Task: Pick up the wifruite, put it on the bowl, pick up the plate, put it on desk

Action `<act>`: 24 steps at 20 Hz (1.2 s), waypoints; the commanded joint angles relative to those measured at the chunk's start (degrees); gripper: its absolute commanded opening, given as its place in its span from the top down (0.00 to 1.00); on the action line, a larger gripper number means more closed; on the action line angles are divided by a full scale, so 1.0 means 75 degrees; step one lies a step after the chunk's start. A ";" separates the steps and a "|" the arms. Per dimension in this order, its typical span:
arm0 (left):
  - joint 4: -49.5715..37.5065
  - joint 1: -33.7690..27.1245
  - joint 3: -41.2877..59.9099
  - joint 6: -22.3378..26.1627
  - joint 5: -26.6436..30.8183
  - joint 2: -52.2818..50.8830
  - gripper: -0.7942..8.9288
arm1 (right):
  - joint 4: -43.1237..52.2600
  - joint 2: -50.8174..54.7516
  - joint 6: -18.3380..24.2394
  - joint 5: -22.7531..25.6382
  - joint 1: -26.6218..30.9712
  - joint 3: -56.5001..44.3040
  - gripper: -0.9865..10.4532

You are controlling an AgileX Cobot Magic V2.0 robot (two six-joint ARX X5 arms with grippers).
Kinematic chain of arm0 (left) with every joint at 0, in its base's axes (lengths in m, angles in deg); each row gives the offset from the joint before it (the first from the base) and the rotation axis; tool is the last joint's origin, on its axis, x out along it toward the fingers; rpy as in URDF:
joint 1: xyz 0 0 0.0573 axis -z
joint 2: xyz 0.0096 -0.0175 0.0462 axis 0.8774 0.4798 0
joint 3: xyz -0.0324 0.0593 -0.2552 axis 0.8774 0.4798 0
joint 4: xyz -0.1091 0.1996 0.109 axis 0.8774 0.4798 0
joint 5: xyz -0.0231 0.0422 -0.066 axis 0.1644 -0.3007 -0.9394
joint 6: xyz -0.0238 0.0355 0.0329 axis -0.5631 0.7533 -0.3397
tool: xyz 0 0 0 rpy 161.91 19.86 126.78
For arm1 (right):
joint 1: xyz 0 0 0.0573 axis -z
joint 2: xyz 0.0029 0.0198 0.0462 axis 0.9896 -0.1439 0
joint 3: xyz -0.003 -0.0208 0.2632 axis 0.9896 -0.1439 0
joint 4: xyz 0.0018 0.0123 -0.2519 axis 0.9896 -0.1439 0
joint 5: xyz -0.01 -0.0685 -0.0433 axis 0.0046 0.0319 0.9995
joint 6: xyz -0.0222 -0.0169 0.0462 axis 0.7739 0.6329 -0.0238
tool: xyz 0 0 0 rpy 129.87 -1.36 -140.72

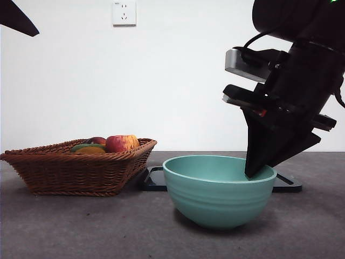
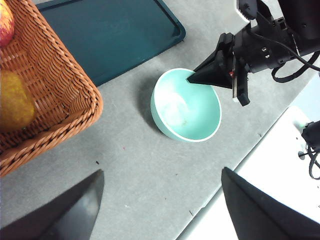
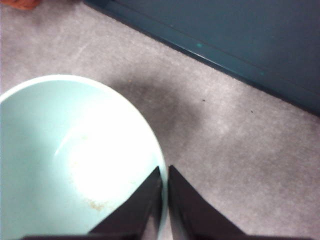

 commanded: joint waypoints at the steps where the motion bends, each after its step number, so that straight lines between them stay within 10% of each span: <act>1: 0.0009 0.0029 -0.0152 0.0044 -0.0047 0.0055 0.53 | 0.0061 -0.0111 -0.0102 0.0012 -0.0055 0.0029 0.88; 4: 0.0023 0.0029 -0.0152 0.0047 -0.0047 0.0055 0.53 | 0.0047 -0.0105 -0.0137 0.0015 -0.0055 0.0032 0.67; 17: 0.0023 0.0029 -0.0152 0.0047 -0.0047 0.0055 0.53 | -0.1515 0.2468 -0.0219 0.0198 -0.0047 0.0688 0.66; 24: 0.0023 0.0029 -0.0152 0.0047 -0.0047 0.0055 0.53 | -0.2751 0.4164 -0.0219 -0.1166 -0.0050 0.0688 0.67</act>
